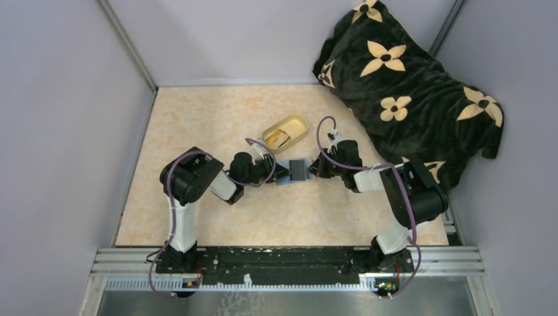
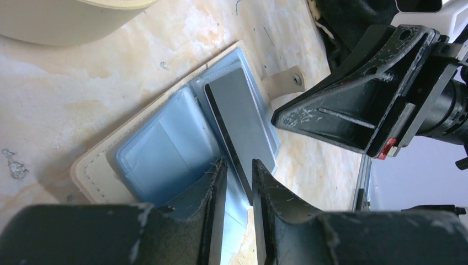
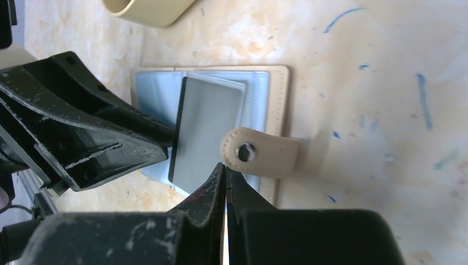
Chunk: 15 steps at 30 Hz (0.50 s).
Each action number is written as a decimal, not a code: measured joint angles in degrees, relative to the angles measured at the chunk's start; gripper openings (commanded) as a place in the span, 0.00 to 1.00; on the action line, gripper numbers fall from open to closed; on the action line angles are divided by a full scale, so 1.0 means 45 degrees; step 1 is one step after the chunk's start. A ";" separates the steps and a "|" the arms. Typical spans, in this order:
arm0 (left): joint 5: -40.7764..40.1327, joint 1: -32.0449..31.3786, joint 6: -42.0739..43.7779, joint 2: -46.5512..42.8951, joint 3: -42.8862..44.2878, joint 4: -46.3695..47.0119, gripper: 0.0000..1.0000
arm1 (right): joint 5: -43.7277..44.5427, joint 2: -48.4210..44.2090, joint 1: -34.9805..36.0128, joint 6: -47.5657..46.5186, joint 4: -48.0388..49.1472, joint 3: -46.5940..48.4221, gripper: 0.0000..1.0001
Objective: Take the credit cards out of the card holder
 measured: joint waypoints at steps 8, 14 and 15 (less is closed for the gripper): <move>0.0029 0.0000 0.0000 0.0000 -0.0136 0.0219 0.31 | 0.0427 -0.0355 -0.0146 -0.0044 -0.0583 -0.0121 0.00; 0.0151 0.0010 -0.0010 0.0005 -0.0136 0.0248 0.31 | 0.0204 0.0117 -0.0151 -0.0083 -0.0126 -0.0107 0.00; 0.0199 0.0010 -0.0010 0.0005 -0.0136 0.0253 0.31 | 0.0170 0.0175 -0.0151 -0.0078 -0.0024 -0.0107 0.00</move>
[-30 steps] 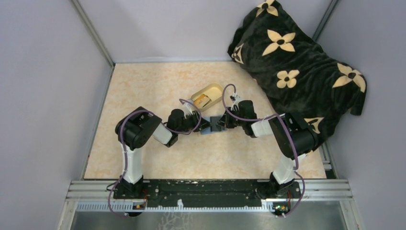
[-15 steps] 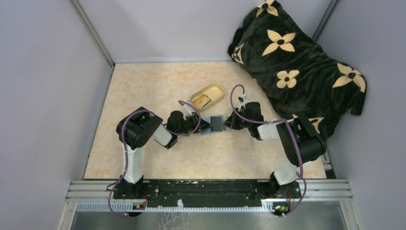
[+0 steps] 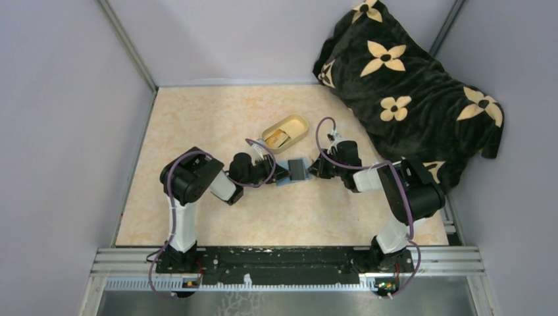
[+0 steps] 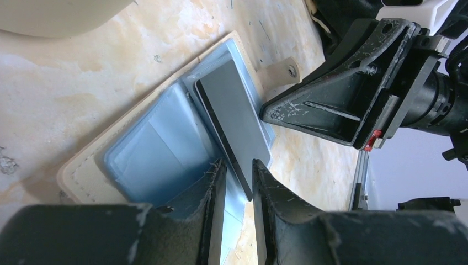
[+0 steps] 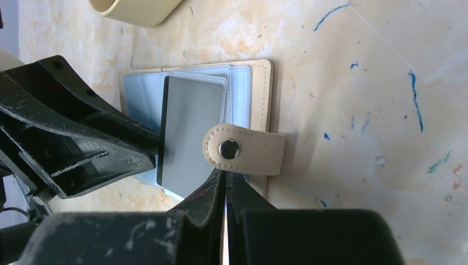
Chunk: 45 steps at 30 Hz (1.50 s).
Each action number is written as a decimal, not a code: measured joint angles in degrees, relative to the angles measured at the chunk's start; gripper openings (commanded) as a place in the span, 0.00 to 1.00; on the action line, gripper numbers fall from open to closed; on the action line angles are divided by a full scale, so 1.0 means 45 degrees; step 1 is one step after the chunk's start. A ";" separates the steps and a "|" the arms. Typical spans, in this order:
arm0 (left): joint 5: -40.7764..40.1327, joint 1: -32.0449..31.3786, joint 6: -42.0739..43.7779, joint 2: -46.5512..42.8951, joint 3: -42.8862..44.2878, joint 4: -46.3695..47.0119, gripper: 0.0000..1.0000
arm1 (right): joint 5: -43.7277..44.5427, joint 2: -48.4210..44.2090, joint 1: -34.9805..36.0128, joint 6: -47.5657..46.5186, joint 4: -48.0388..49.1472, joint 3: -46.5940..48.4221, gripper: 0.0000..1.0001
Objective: Take the credit cards out of the card holder
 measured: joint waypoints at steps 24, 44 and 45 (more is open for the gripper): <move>0.0568 0.0039 -0.0670 0.0568 -0.0068 0.0811 0.00 | -0.0248 0.0641 0.0029 0.0287 0.1209 0.0000 0.00; 0.0947 0.0500 -0.1423 0.0316 -0.1515 0.1996 0.00 | -0.0457 0.1025 0.0053 0.0432 0.1705 0.0097 0.00; 0.0976 0.0534 -0.1423 0.0228 -0.1627 0.1991 0.00 | -0.0466 0.1039 0.0053 0.0437 0.1719 0.0097 0.00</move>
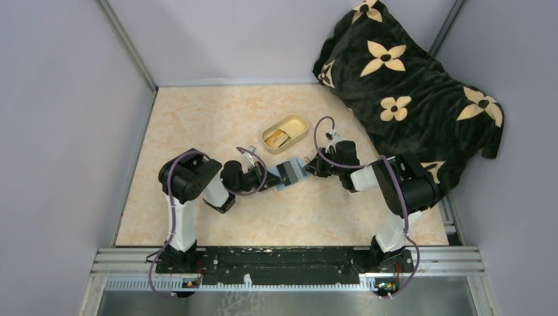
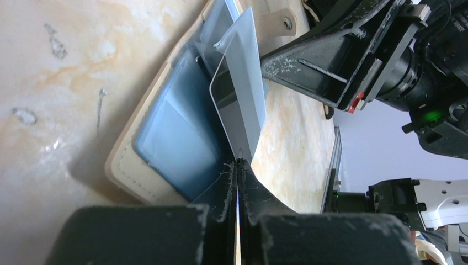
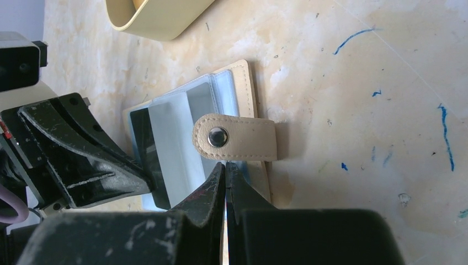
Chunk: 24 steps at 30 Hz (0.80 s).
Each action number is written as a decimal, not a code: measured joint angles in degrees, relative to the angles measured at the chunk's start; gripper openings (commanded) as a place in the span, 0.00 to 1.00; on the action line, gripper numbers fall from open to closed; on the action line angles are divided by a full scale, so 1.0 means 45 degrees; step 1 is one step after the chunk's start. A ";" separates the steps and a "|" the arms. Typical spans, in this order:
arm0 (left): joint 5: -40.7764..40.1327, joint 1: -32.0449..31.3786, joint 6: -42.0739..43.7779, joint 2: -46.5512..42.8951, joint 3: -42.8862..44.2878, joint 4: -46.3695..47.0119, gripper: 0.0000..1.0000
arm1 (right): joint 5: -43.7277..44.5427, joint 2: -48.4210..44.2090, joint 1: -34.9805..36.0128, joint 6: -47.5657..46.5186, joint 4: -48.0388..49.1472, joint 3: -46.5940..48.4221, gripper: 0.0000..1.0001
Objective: Take the credit cards out of the card holder
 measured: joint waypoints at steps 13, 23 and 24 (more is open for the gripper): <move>0.0087 0.0262 0.0661 -0.3041 -0.1778 -0.1719 0.00 | -0.0204 0.0238 -0.0010 0.0092 0.0272 0.0087 0.00; 0.0291 0.0403 0.1428 -0.4857 -0.1948 -0.3002 0.00 | -0.0243 0.0223 -0.0010 0.0083 0.0316 0.0078 0.04; 0.0393 0.0408 0.1404 -0.4852 -0.1982 -0.2934 0.00 | -0.0238 0.0194 -0.0010 0.0078 0.0321 0.0053 0.09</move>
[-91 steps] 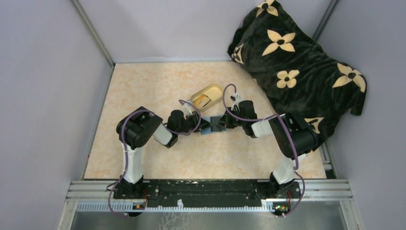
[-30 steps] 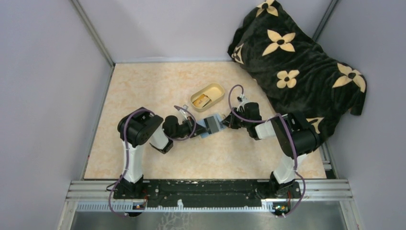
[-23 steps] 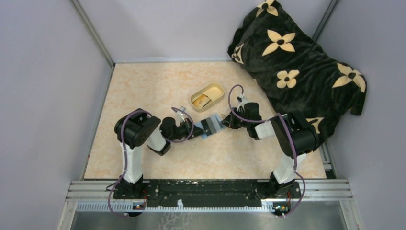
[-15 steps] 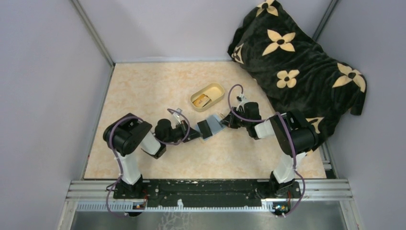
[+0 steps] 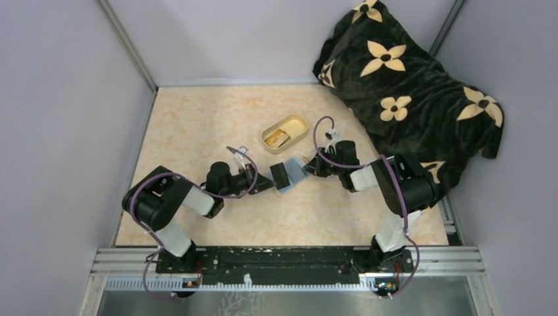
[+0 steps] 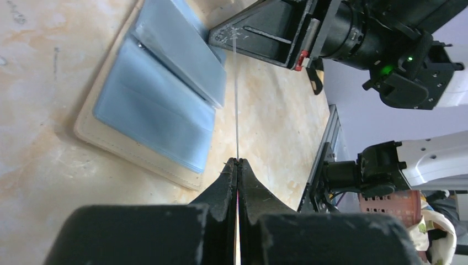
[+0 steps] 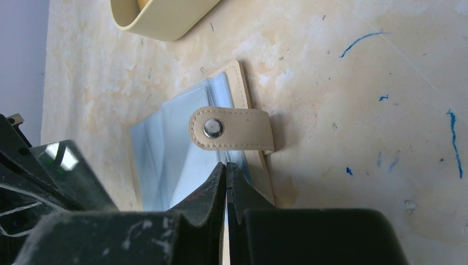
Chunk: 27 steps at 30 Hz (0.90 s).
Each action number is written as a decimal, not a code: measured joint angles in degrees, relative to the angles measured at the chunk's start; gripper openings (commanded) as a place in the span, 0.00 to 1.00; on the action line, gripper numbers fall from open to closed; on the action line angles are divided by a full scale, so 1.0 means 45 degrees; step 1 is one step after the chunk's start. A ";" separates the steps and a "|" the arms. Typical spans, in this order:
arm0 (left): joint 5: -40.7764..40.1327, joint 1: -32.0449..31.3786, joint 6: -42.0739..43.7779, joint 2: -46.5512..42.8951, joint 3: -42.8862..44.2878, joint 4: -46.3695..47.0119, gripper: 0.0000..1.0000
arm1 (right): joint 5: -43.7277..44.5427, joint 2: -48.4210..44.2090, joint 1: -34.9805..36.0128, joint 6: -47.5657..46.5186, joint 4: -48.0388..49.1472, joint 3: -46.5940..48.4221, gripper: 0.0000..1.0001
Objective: Take the credit cards out of the card holder
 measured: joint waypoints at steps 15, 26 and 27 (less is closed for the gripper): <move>0.1268 0.0019 -0.0743 0.0204 0.0112 0.2516 0.00 | -0.2181 -0.3657 0.0219 -0.0714 -0.0359 -0.0714 0.38; 0.1812 0.0024 -0.2798 0.2482 0.0107 0.5032 0.00 | -0.2793 -0.3657 0.1404 -0.1010 -0.0602 -0.0476 0.30; 0.1831 0.0019 -0.2914 0.2603 0.0102 0.5032 0.00 | -0.2807 -0.3657 0.1438 -0.1015 -0.0583 -0.0437 0.28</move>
